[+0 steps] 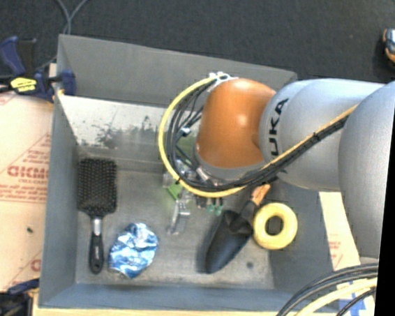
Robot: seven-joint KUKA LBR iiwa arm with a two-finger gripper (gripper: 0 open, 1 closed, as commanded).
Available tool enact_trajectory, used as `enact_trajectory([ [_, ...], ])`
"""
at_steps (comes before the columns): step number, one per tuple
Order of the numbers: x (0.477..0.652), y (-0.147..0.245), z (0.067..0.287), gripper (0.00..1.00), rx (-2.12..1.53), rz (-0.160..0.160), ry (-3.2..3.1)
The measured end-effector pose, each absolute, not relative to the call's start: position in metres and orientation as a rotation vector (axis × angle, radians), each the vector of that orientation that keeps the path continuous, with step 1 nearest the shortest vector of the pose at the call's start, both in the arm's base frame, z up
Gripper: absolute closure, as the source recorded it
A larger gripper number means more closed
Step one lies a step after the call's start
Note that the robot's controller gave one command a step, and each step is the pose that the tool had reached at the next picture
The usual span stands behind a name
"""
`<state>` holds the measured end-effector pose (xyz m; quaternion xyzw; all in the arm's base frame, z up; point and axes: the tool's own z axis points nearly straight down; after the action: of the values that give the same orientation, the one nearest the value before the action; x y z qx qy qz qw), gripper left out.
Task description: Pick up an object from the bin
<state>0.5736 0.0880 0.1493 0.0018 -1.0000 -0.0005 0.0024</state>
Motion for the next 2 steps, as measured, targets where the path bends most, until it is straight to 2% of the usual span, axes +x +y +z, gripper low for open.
enact_trajectory([
  [1,0.576,0.088,0.154,0.0,0.0,-0.003,-3.145],
  [2,0.639,0.033,0.07,0.0,0.425,0.0,-3.12],
])
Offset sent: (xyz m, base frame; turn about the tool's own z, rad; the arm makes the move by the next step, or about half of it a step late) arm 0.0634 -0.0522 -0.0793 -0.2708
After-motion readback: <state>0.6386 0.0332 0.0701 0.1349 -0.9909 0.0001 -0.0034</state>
